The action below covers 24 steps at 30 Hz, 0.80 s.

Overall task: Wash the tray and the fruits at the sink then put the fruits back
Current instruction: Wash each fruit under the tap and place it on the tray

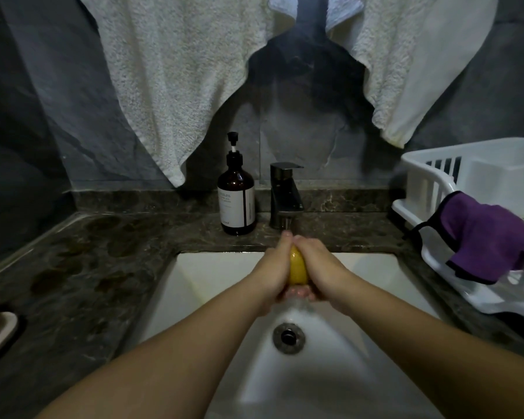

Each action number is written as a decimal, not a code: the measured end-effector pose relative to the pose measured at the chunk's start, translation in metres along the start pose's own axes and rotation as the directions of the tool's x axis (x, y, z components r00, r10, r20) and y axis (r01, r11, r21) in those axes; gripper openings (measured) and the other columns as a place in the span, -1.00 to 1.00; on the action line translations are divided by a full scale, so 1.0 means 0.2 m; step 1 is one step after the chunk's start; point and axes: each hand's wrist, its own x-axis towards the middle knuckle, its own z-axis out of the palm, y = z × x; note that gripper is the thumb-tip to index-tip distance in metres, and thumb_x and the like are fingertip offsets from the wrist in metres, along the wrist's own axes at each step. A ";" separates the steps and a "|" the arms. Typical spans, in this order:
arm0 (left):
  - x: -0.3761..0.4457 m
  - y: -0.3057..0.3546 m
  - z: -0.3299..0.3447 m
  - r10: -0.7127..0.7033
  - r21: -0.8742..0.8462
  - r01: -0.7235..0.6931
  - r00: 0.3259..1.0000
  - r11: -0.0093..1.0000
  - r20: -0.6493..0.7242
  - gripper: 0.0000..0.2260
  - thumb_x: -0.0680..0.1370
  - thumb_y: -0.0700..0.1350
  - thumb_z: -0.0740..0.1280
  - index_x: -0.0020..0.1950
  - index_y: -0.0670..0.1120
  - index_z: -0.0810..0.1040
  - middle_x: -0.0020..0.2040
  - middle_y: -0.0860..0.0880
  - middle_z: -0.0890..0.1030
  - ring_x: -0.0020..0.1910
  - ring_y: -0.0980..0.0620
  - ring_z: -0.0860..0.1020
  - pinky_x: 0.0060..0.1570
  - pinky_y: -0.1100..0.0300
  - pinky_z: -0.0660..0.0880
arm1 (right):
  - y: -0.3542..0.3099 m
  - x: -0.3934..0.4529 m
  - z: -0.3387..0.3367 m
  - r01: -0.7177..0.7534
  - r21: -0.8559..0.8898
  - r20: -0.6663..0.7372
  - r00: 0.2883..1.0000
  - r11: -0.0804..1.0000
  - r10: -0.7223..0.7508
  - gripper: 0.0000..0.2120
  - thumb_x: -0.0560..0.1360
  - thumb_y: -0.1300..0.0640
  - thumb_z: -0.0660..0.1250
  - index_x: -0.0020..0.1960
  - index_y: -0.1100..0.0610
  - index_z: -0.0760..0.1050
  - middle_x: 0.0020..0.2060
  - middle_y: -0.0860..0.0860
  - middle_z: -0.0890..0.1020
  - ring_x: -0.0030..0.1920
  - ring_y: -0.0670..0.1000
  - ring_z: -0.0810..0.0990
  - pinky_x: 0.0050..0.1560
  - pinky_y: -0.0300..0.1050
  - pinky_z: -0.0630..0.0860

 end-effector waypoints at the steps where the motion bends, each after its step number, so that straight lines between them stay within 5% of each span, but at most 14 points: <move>1: -0.02 0.01 0.00 -0.068 -0.064 0.073 0.994 0.995 0.081 -0.22 0.56 0.54 0.01 0.04 -0.13 0.64 -0.18 -0.16 0.61 -0.31 0.01 0.55 -0.34 0.23 0.41 | 0.00 0.00 0.00 0.070 -0.024 -0.026 0.997 0.997 -0.070 -0.67 0.61 -0.31 0.15 0.29 -0.20 0.31 -0.03 0.17 0.65 -0.45 0.00 0.64 -0.50 -0.21 0.43; 3: -0.01 0.01 -0.01 -0.069 -0.111 0.081 0.992 0.991 0.108 -0.22 0.55 0.55 0.00 -0.09 -0.11 0.66 -0.32 -0.12 0.56 -0.41 0.06 0.48 -0.41 0.27 0.35 | 0.01 0.02 -0.01 0.143 -0.020 -0.057 0.988 0.989 -0.144 -0.72 0.62 -0.25 0.18 0.29 -0.23 0.31 -0.01 0.14 0.63 -0.43 -0.02 0.66 -0.50 -0.21 0.45; 7: 0.01 0.00 0.01 0.060 0.039 -0.058 0.998 0.998 -0.032 -0.28 0.60 0.48 0.02 0.45 -0.04 0.43 -0.02 -0.15 0.63 -0.19 -0.03 0.59 -0.23 0.15 0.51 | -0.02 0.00 -0.02 -0.005 0.030 -0.003 1.000 1.000 0.005 -0.61 0.59 -0.41 0.09 0.23 -0.20 0.41 0.00 0.20 0.67 -0.32 0.07 0.67 -0.45 -0.21 0.47; 10: -0.03 0.01 0.00 -0.095 -0.055 0.099 0.992 0.994 0.078 -0.24 0.57 0.52 0.02 0.35 -0.09 0.52 -0.26 -0.15 0.61 -0.43 0.07 0.49 -0.47 0.27 0.41 | 0.00 0.00 -0.03 0.136 -0.086 -0.046 0.989 0.987 -0.141 -0.78 0.63 -0.28 0.16 0.17 -0.21 0.43 0.02 0.07 0.59 -0.19 0.04 0.64 -0.53 -0.28 0.42; 14: 0.00 0.00 0.01 0.055 0.061 -0.052 0.997 0.997 -0.051 -0.34 0.63 0.45 -0.02 0.41 -0.03 0.41 -0.02 -0.13 0.64 -0.17 -0.03 0.61 -0.24 0.14 0.50 | -0.02 0.00 -0.02 -0.004 -0.018 0.007 1.000 1.000 0.005 -0.66 0.60 -0.39 0.07 0.17 -0.20 0.39 -0.04 0.14 0.65 -0.35 0.04 0.65 -0.50 -0.24 0.40; 17: -0.03 0.00 0.01 -0.105 -0.035 0.109 0.991 0.993 0.081 -0.25 0.57 0.53 -0.01 0.20 -0.09 0.55 -0.28 -0.12 0.61 -0.42 0.06 0.49 -0.43 0.27 0.38 | 0.00 0.01 -0.03 0.135 -0.096 -0.056 0.989 0.986 -0.140 -0.80 0.62 -0.28 0.17 0.17 -0.24 0.41 0.04 0.02 0.61 -0.12 0.00 0.66 -0.34 -0.13 0.56; 21: 0.03 -0.01 0.01 0.138 0.142 -0.122 0.985 0.982 -0.105 -0.34 0.62 0.45 -0.01 0.44 -0.02 0.40 0.03 -0.10 0.64 -0.12 -0.02 0.63 -0.23 0.15 0.53 | 0.00 0.00 -0.01 -0.030 -0.013 -0.009 0.999 0.999 0.030 -0.61 0.59 -0.42 0.04 0.21 -0.21 0.38 -0.03 0.11 0.66 -0.28 0.04 0.68 -0.46 -0.21 0.43; 24: 0.00 -0.01 -0.01 0.015 0.028 -0.015 0.999 0.999 0.028 -0.31 0.59 0.50 -0.02 0.24 -0.03 0.54 -0.19 -0.13 0.63 -0.33 0.02 0.53 -0.33 0.19 0.41 | 0.00 0.01 0.00 0.073 -0.061 -0.051 0.996 0.995 -0.076 -0.66 0.63 -0.31 0.12 0.27 -0.16 0.39 0.05 0.09 0.61 -0.15 0.07 0.67 -0.47 -0.20 0.49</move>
